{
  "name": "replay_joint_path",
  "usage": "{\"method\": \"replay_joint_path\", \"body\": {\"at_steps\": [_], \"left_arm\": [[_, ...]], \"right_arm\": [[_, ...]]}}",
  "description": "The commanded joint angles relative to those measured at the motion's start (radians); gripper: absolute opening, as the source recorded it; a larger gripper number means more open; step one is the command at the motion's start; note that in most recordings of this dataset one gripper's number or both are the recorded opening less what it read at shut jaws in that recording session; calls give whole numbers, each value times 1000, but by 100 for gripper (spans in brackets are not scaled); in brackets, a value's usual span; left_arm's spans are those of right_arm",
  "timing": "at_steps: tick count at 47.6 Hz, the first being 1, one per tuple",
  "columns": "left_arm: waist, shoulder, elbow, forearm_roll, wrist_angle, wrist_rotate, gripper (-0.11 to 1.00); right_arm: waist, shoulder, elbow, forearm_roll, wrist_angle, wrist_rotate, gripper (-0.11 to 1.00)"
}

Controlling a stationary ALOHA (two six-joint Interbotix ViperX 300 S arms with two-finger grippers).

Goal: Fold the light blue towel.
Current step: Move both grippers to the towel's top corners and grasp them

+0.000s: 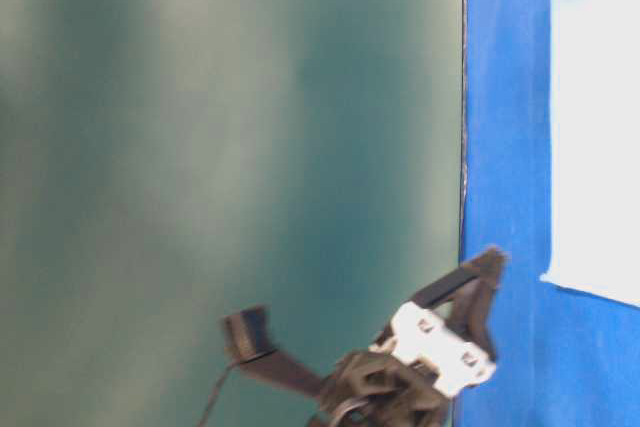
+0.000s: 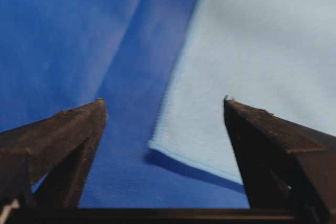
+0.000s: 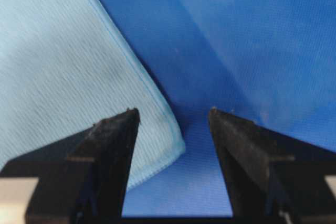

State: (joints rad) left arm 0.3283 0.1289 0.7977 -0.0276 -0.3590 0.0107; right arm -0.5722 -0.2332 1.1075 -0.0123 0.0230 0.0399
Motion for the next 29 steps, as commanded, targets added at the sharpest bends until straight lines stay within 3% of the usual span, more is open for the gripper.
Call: {"method": "replay_joint_path", "body": {"at_steps": [1,19,24,29], "left_arm": [[14,40,-34,-2,-20,2,86],[23,115,-44,2,15,17,81],[14,115,-48,2,63,46,65],[5,117,-55,2,98,81,36]], "right_arm": [[-11,28,-11,-12,-25,0,60],[-14,124,-9,-17,-64,-3,54],[-15,124,-11,-21,-61,-5,36],[-14,123,-9,-23,-54,-6,7]]}}
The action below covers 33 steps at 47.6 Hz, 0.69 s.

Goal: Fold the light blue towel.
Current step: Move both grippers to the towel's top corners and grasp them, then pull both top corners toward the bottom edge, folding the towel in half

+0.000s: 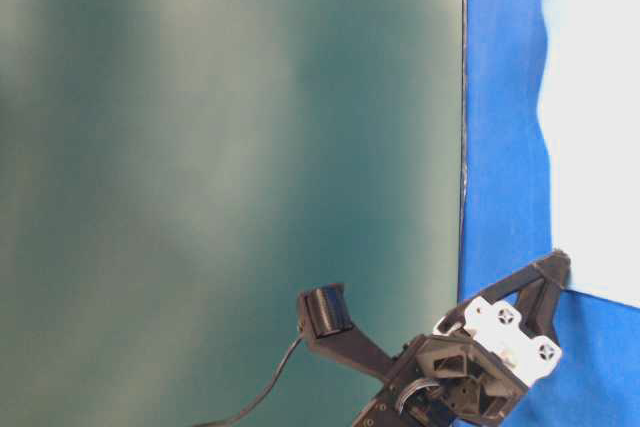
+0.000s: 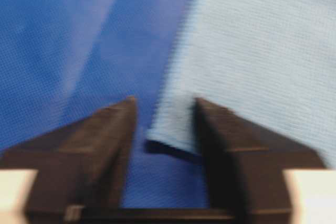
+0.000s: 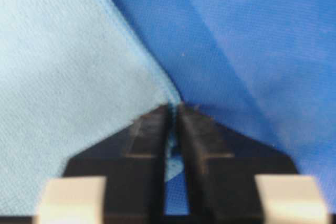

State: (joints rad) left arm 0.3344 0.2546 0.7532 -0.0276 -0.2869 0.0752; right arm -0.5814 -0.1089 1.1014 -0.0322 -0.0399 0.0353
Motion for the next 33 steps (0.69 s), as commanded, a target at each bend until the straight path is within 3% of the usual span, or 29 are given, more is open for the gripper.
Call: {"method": "replay_joint_path", "body": {"at_steps": [1,7,14,33], "left_arm": [[-3,-9,-14,2,34,29,30],[-5,-11,-25,2,58,63,3],[-5,-38,-41,2,98,87,3],[3,-198,-72,2,218,158,3]], "right_arm": [[-5,-3,-3,-3,11,-2,3],[-5,-8,-3,-3,17,0,2],[-5,-31,-5,0,25,11,2],[-5,-250,-31,0,193,11,2]]}}
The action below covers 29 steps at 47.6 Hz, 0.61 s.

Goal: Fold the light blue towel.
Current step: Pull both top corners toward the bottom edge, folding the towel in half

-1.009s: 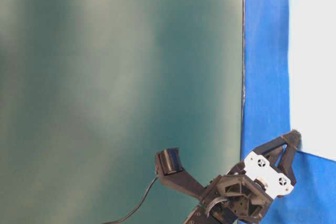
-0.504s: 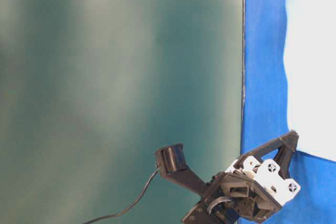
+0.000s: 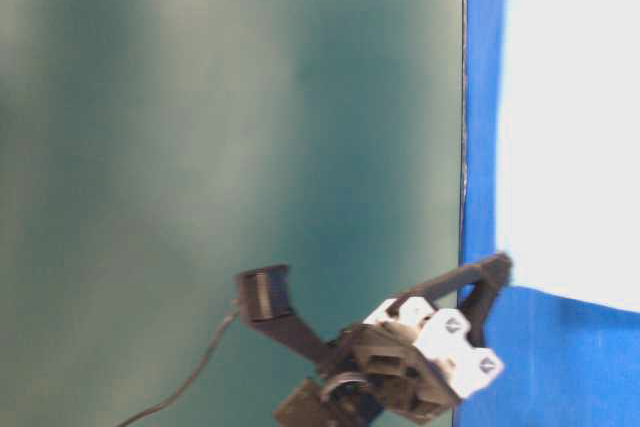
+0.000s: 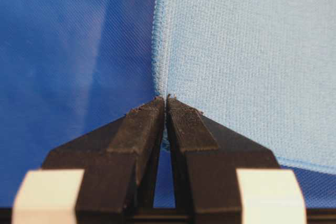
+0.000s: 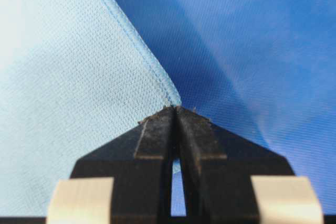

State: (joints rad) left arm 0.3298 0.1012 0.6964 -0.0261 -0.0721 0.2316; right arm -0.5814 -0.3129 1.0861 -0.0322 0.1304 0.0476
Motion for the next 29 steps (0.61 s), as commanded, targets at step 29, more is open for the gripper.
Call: {"method": "replay_joint_path", "body": {"at_steps": [29], "left_arm": [[-115,-71,26,0,35,-18,3]], "right_arm": [[167,-115,2,31,150,123,2]]}}
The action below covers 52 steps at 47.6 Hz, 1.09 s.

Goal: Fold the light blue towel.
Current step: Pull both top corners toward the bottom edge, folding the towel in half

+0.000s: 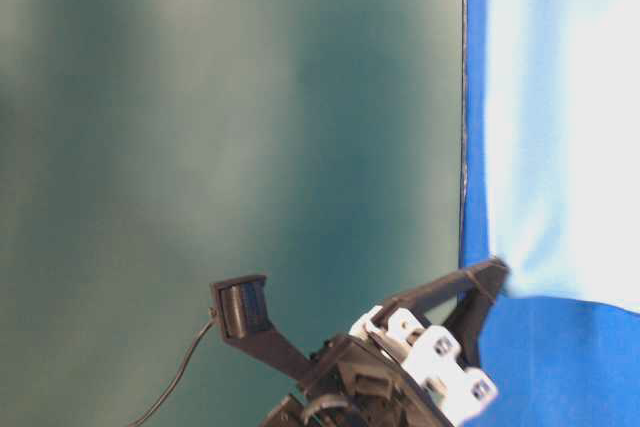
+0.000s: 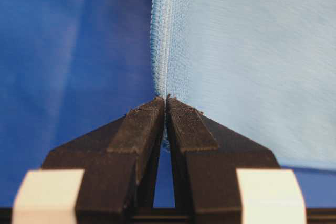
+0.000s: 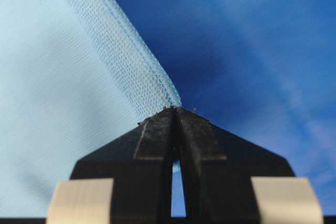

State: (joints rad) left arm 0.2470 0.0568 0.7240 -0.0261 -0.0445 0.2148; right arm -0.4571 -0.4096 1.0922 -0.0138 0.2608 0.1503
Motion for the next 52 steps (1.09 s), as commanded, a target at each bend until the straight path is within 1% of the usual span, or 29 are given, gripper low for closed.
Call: {"method": "replay_joint_path", "body": {"at_steps": [1,8,9,12,17,21,25,32,37,44,52], "left_arm": [[-41,-28,0,0,12,-2,3],[-127,-26,6,0,41,2,3],[-140,-25,8,0,41,2,3],[-178,-21,6,0,41,2,3],[-244,-14,0,0,37,-2,3],[-284,-5,-6,0,35,-26,3],[-325,5,-9,0,35,-60,3],[-385,17,-12,0,32,-67,3],[-414,28,-23,-2,31,-67,3],[-451,40,-37,-2,31,-67,3],[-465,55,-54,-3,31,-67,3]], "right_arm": [[60,-21,-3,15,26,31,2],[210,-31,8,31,48,126,2],[241,-31,8,31,48,146,2],[296,-31,9,32,49,192,2],[374,-31,17,31,57,262,2],[436,-31,17,32,71,318,2],[486,-29,18,31,71,359,2],[584,-18,17,31,66,419,2],[640,-11,15,32,52,456,2],[692,9,11,31,28,499,2],[704,32,8,31,26,508,2]]}}
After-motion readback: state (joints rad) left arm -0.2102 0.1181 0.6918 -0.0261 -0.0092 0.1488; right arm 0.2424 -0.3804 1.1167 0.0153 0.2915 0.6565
